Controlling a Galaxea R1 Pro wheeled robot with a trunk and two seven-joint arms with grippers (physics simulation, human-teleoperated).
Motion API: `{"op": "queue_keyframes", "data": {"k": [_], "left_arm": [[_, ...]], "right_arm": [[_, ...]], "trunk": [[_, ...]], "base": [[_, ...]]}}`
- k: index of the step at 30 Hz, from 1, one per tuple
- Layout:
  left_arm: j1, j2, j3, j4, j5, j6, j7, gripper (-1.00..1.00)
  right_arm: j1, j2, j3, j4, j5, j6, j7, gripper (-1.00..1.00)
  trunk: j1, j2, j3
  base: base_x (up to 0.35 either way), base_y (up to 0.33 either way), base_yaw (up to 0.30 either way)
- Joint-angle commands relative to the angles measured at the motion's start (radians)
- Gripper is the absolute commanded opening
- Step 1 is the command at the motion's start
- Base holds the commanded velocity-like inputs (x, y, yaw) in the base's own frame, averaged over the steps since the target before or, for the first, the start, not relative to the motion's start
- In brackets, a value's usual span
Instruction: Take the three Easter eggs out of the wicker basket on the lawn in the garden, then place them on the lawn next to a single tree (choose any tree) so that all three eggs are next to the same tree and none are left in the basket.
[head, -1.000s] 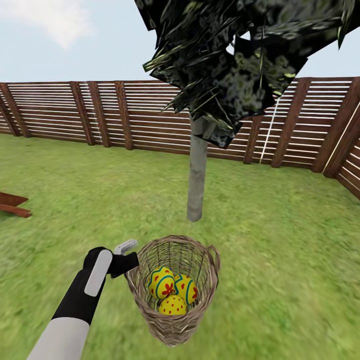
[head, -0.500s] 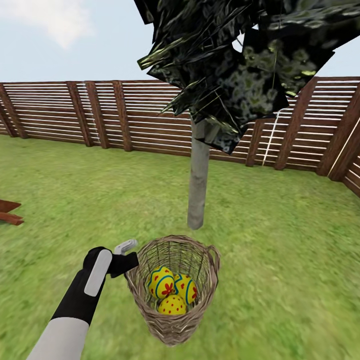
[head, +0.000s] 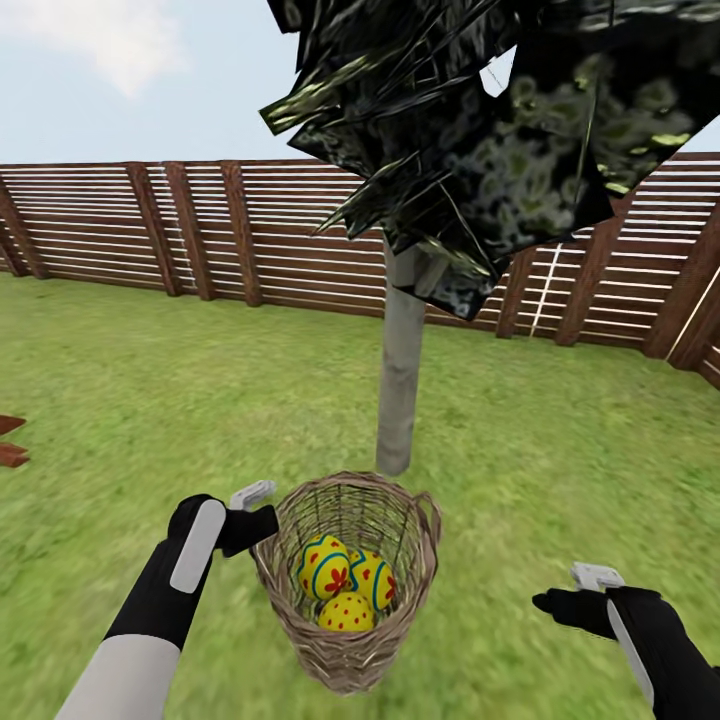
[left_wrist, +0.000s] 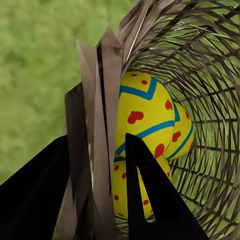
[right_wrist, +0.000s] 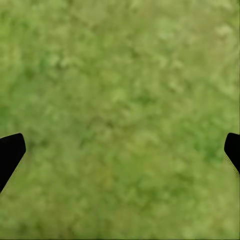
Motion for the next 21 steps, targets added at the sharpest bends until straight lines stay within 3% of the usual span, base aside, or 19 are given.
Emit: {"op": "queue_keyframes", "data": {"k": [1,5,13,21], "left_arm": [[-0.001,0.000,0.002,-0.004,0.026,-0.001,0.010,-1.00],[-0.001,0.001,0.001,-0.011,0.026,0.000,0.008,-1.00],[0.000,0.001,0.002,-0.011,0.026,-0.001,0.008,-1.00],[0.000,0.000,0.002,-0.011,0.028,-0.001,0.008,-1.00]], "right_arm": [[-0.001,0.000,-0.001,-0.001,0.005,0.004,0.005,1.00],[-0.001,0.000,0.003,0.000,0.005,0.002,0.004,1.00],[-0.001,0.000,0.002,0.003,0.003,0.002,0.004,1.00],[-0.001,0.000,0.002,0.003,0.001,0.002,0.004,1.00]], "trunk": [[0.000,0.000,-0.001],[0.000,0.000,-0.001],[0.031,-0.056,-0.026],[0.043,-0.077,-0.035]], "base": [[0.316,0.000,0.000],[0.226,0.000,0.000],[0.001,0.000,0.000],[0.000,0.000,0.000]]}}
